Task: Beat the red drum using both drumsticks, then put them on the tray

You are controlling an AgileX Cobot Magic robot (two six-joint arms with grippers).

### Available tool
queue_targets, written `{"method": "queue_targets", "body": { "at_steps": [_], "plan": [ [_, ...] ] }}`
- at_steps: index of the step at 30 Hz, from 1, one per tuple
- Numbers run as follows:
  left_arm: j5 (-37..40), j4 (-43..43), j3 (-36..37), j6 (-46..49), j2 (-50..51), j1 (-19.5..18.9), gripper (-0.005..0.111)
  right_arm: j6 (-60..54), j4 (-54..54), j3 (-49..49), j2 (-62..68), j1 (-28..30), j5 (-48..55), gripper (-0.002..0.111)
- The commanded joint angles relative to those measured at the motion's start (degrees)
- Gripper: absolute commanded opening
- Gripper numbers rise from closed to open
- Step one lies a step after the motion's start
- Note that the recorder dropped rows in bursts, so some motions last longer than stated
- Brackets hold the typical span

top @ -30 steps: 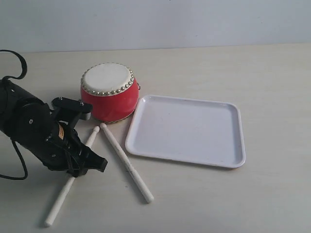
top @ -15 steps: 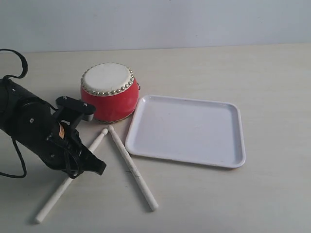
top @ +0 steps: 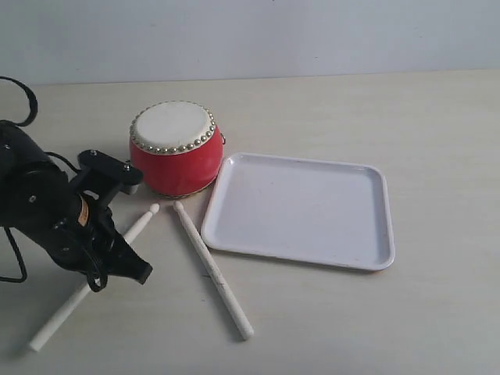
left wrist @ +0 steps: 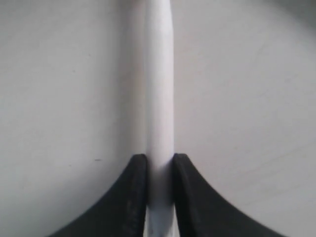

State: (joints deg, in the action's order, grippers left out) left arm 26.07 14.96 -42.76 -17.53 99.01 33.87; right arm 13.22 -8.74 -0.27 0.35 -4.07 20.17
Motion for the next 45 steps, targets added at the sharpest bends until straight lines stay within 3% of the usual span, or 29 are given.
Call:
{"method": "queue_targets", "body": {
  "at_steps": [1,12,27,32,39,45],
  "plan": [
    [0.26,1.93,0.14,-1.33,-5.07,-0.21,0.000,0.06,-0.63,0.27,-0.35,0.41,-0.31,0.032],
    [-2.74,2.43,0.14,-1.33,-16.23,-0.21,0.000,0.06,-0.63,0.27,-0.35,0.41,-0.31,0.032],
    [-15.31,2.87,0.14,-0.51,-24.77,-0.21,0.000,-0.14,-0.63,0.27,-0.35,0.41,-0.72,0.032],
    [-15.71,3.35,0.14,-0.51,-25.71,-0.21,0.000,-0.03,-0.97,0.27,-0.35,0.41,-6.73,0.032],
    [-15.71,4.59,0.14,-0.51,-25.69,-0.21,0.000,0.36,8.74,0.27,-0.35,0.41,-16.69,0.032],
    [-15.96,5.96,0.14,-0.37,-25.69,-0.21,0.000,0.44,24.48,0.27,-0.35,0.41,-24.72,0.032]
  ]
}}
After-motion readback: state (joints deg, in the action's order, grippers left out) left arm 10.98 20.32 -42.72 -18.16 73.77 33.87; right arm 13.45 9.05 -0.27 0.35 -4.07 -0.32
